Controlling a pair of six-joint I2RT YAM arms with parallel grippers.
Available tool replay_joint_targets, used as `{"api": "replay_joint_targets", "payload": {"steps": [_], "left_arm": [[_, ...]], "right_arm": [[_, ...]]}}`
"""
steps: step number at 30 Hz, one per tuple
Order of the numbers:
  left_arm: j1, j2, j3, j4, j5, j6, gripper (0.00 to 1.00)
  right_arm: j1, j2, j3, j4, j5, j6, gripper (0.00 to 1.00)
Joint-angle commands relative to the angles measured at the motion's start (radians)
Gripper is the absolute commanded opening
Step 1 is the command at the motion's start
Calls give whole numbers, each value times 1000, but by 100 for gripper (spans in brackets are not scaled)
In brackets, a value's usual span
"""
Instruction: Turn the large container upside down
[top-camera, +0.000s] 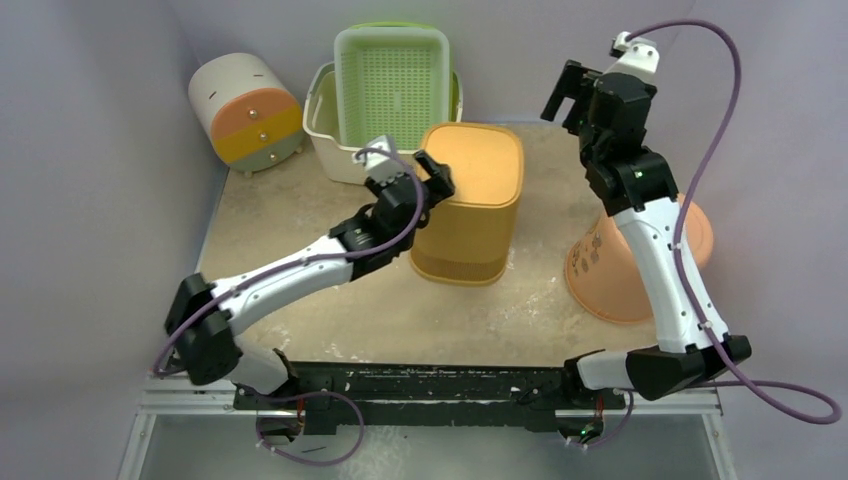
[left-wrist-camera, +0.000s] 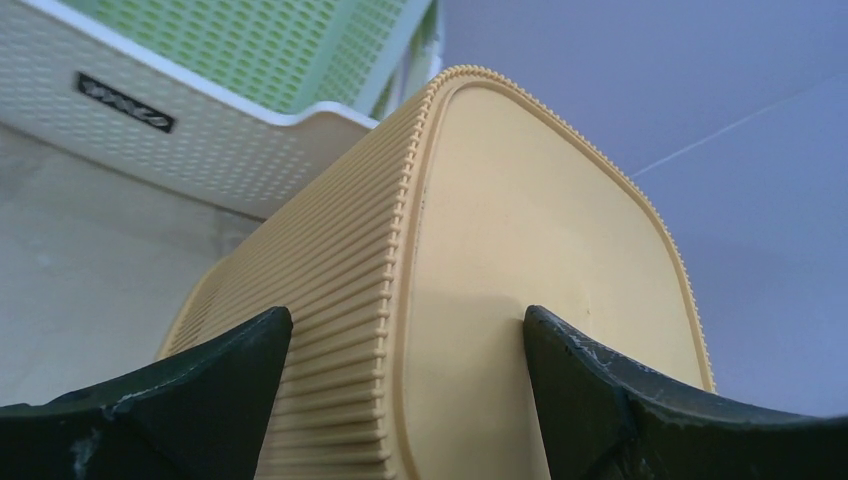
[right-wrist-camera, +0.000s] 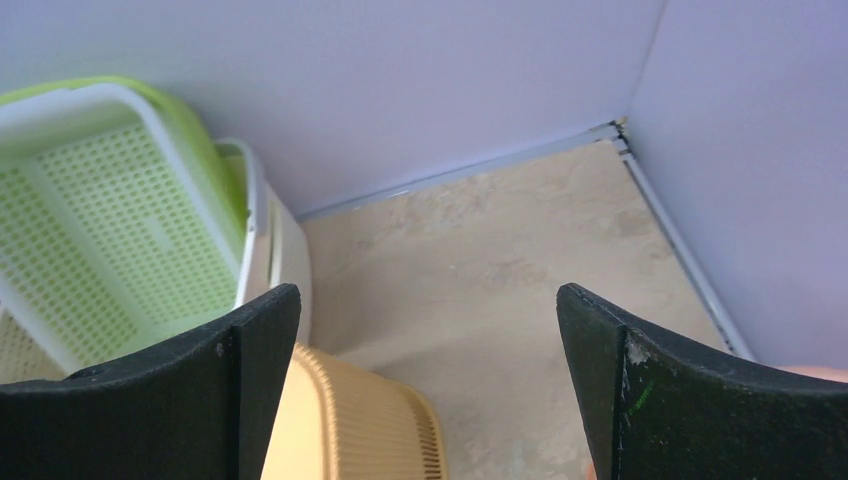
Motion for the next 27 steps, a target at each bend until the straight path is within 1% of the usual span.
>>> {"api": "replay_joint_targets", "payload": {"steps": [1,6,11,16,19,22,25,27], "left_arm": [[13,262,110,-37,215,147,81],[40,539,350,38,306,169,81],[50,828,649,111,464,163,81],[51,1063,947,128,682,157,80],[51,1185,1094,155,849,131,80],[51,1255,1150,228,960,71,81],[59,1272,1132,307,1010,27,81],[70,1263,1116,319,1027,27,81]], "right_arm": [[-72,-29,-2,24,-48,-46,100],[-133,-50,-10,31,-64,-65,100],[-189,-70,12,45,-59,-96,100],[-221,-58,45,54,-57,-118,100],[-233,-52,53,68,-56,-117,100],[-241,-48,46,92,-65,-115,100],[-245,-40,24,112,-87,-104,100],[-245,-28,10,126,-110,-102,100]]}}
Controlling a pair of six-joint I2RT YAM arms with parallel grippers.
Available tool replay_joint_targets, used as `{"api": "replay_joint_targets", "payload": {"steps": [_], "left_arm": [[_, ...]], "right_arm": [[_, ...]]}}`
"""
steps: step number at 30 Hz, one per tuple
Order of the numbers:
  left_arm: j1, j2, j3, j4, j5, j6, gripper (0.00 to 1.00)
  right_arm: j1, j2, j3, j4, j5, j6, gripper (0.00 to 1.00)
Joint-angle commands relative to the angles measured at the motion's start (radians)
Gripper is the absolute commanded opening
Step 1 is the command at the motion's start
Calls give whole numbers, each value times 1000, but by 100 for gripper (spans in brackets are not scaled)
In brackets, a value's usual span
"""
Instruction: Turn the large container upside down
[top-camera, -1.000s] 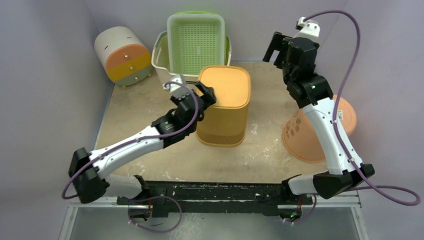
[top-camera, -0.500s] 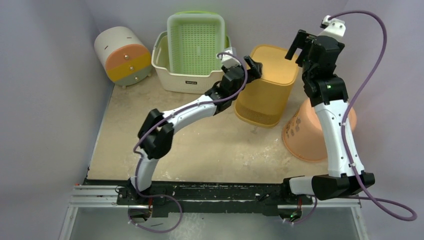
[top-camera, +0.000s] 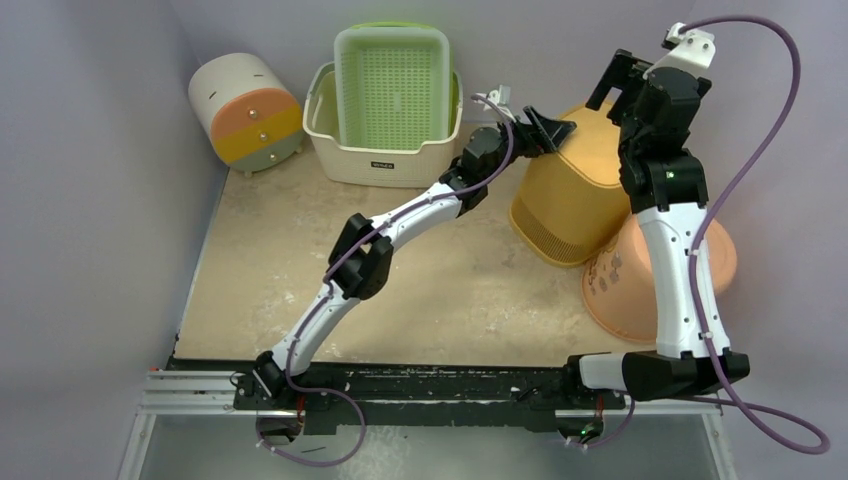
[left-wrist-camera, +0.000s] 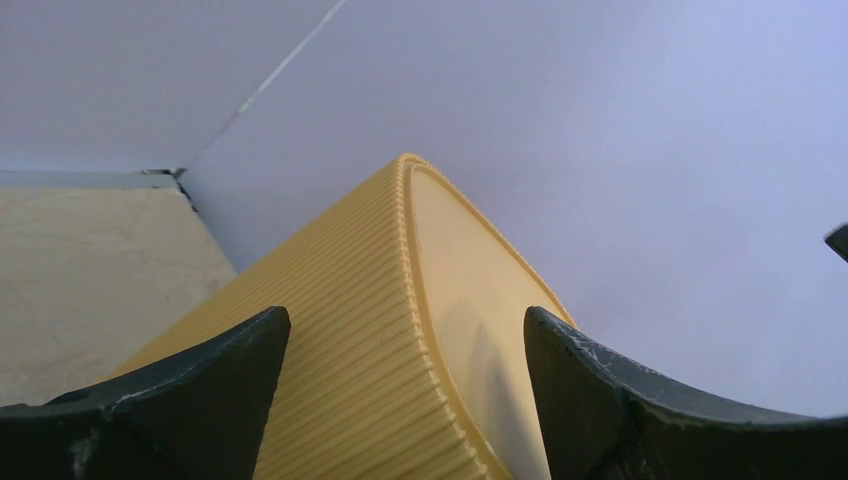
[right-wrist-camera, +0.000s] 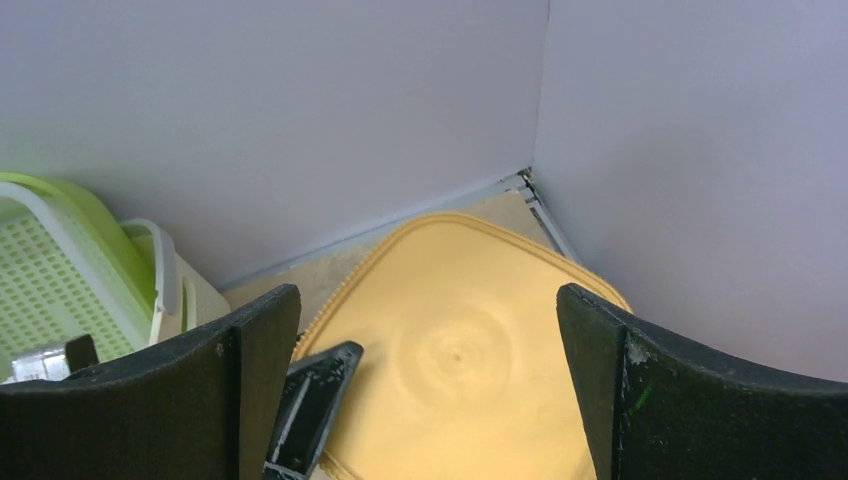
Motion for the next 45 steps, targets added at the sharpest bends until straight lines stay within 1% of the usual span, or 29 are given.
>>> {"api": "replay_joint_targets", "payload": {"steps": [1,4,8,11,13,16,20,24,26,28,30,32,34,38,40,41,45], "left_arm": [[-12,83,-93,-181,248,26,82],[18,-34,-189,-231,239,102,82],[69,-223,-292,-370,158,246,82],[109,-363,-365,-455,59,318,83],[130,-460,-425,-520,-38,360,83],[149,-590,-511,-524,-121,405,83],[161,-629,-537,-545,-91,416,84],[158,-643,-587,-483,-32,357,84],[156,-651,-601,-475,-24,341,84],[158,-669,-608,-492,-27,349,84],[158,-687,-585,-569,-41,385,84],[158,-707,-561,-678,-68,427,84],[158,-745,-578,-781,-100,458,84],[158,-898,-723,-867,-173,487,85],[158,-973,-794,-915,-223,497,85],[158,-1009,-822,-939,-251,500,85],[158,-1134,-942,-1018,-323,504,85]], "right_arm": [[-6,12,-4,85,-53,-11,100],[-6,29,1,84,-93,-45,100],[-6,6,-14,85,-138,-76,100],[-6,7,-12,73,-166,-110,100],[-6,9,-11,47,-228,-100,100],[-5,-9,-53,42,-296,-69,100],[-5,-33,-99,47,-296,-68,100],[-5,-37,-105,38,-264,-83,100],[-5,-40,-108,39,-269,-86,100],[-5,-39,-98,24,-302,-93,100],[0,-30,-86,-5,-360,-113,100],[24,-27,-83,-39,-410,-141,100],[64,-29,-87,-79,-450,-173,100],[204,-19,-99,-171,-505,-225,100],[265,-24,-132,-186,-539,-209,100],[286,-31,-156,-183,-571,-187,100],[331,-59,-299,-157,-589,-145,100]]}}
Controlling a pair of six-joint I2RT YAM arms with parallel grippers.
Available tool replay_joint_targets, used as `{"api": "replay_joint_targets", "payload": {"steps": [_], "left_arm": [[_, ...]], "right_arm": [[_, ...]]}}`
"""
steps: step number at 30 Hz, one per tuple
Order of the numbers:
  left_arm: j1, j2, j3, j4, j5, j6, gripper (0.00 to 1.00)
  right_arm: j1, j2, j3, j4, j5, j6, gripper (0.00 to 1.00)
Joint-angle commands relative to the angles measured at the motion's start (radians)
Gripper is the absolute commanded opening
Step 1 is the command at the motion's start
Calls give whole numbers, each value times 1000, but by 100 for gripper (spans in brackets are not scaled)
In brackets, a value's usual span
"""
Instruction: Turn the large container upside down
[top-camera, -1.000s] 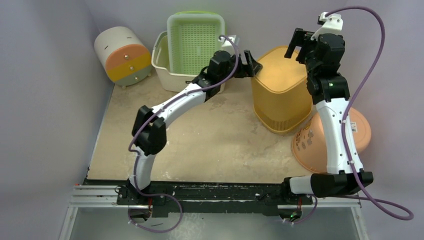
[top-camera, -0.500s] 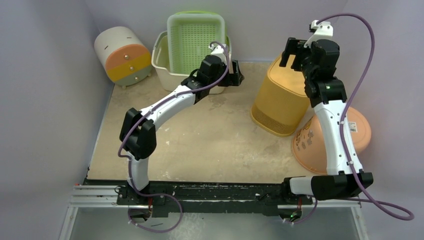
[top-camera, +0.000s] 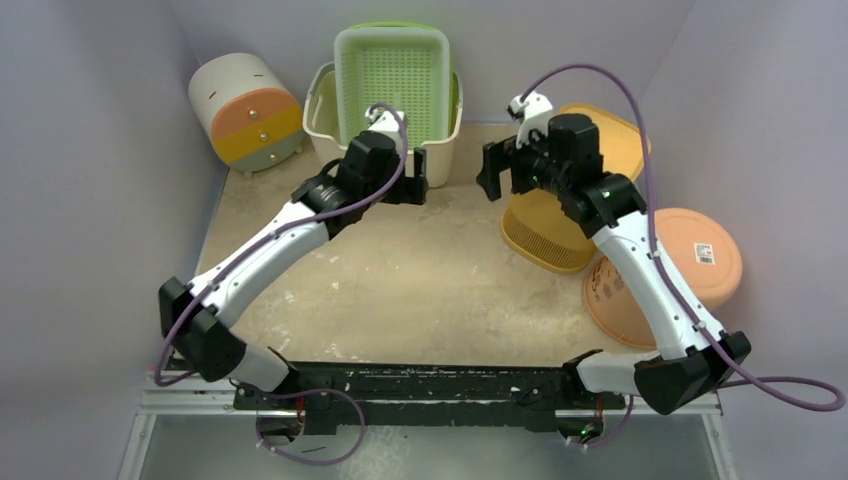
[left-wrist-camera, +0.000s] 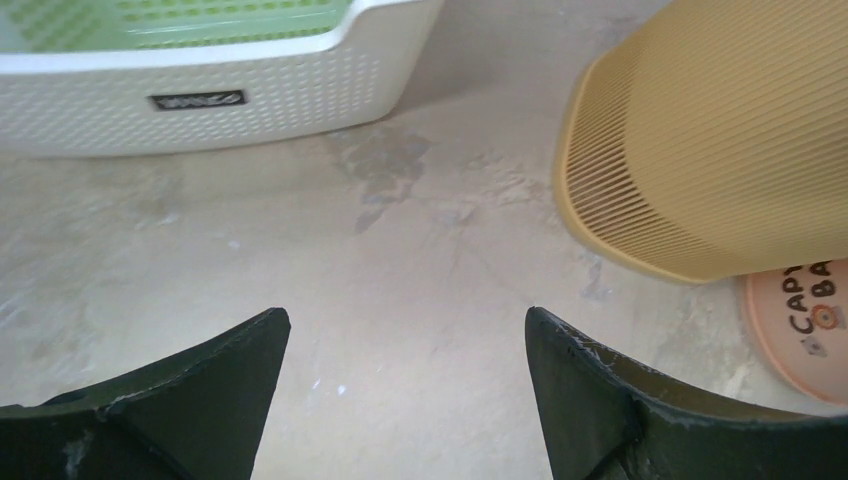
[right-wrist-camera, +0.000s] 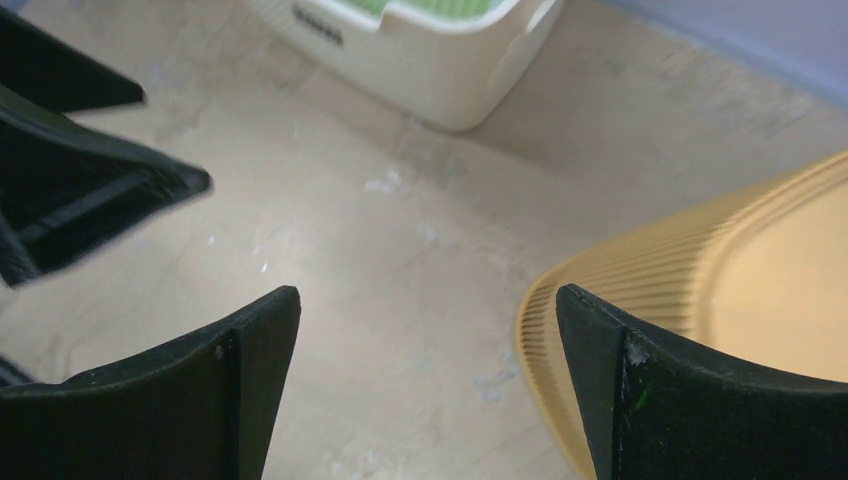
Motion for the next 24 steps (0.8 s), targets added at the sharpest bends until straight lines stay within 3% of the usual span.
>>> {"api": "replay_joint_targets", "payload": {"steps": [1,8,13,20,24], "left_arm": [[2,-133,-111,-107,-117,28,85],[3,-238,-188,-132,-142,-4,85],[2,-278,-214,-140,-155,-24,85],[3,-370,-284,-132,-174,-69,86],[2,-385,-313,-129,-210,-51,86]], "right_arm": [[21,-37,-127,-15,-57,26,100],[19,10,-241,31,56,44,100],[-9,62,-283,160,239,47,100],[-185,222,-236,270,295,-4,100],[-224,329,-148,342,336,-46,100]]}}
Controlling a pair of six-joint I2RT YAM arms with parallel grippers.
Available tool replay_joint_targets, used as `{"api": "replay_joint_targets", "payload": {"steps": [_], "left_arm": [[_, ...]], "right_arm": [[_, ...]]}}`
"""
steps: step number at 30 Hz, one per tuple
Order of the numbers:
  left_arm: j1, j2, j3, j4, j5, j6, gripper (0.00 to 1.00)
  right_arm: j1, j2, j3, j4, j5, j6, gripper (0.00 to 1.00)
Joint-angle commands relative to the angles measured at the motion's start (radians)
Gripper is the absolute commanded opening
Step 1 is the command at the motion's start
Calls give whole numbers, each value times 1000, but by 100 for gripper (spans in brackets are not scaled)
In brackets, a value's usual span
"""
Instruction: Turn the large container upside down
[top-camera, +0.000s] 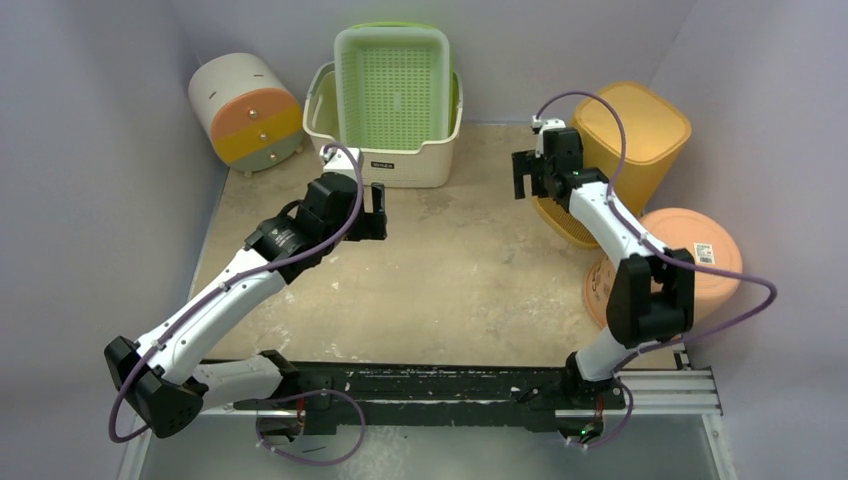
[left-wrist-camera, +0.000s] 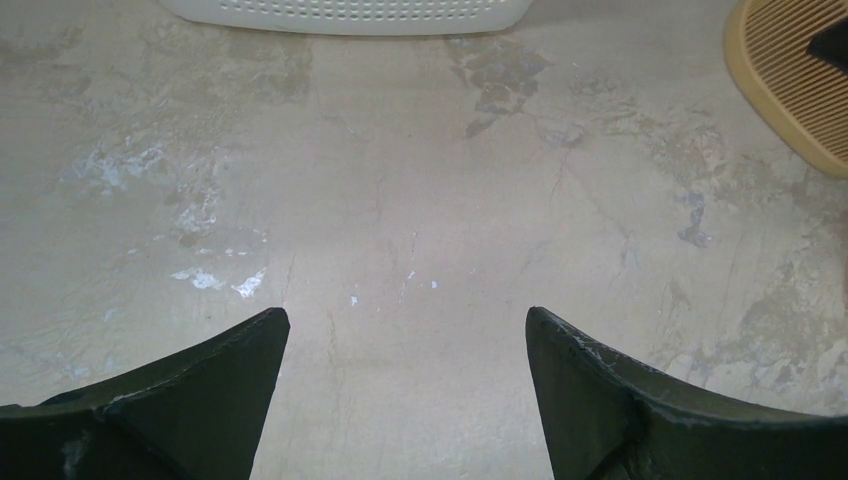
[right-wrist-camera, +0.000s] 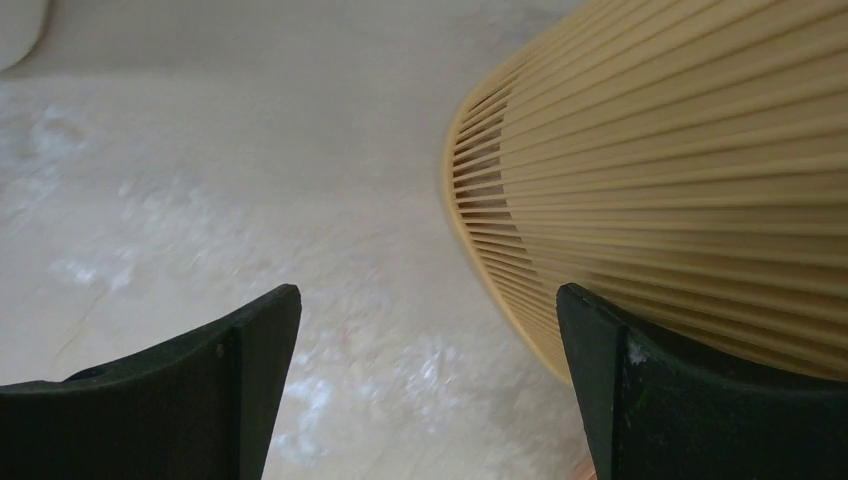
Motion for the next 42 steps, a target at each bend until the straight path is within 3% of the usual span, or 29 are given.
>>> {"api": "replay_joint_targets", "payload": {"steps": [1,9,16,20,28,35,42], "left_arm": [[2,-18,-18,22,-54,2,86],[3,-22,5,-8,-71,9,86],[3,-45,43,-87,-114,66,86],[3,-39,70,-106,-155,107,86],[11,59,234,-127,-197,167,88],[87,190,489,-154,-236,232,89],[254,254,495,-105,-166,288,91]], "right_arm": [[-41,88,147,124,99,-51,100],[-44,132,268,98,124,-34,100],[59,55,391,5,-10,-40,100],[122,166,616,-102,-55,-38,100],[124,433,979,-118,-176,64,100],[124,577,1063,81,-341,171,87],[126,674,1143,223,-404,205,76]]}}
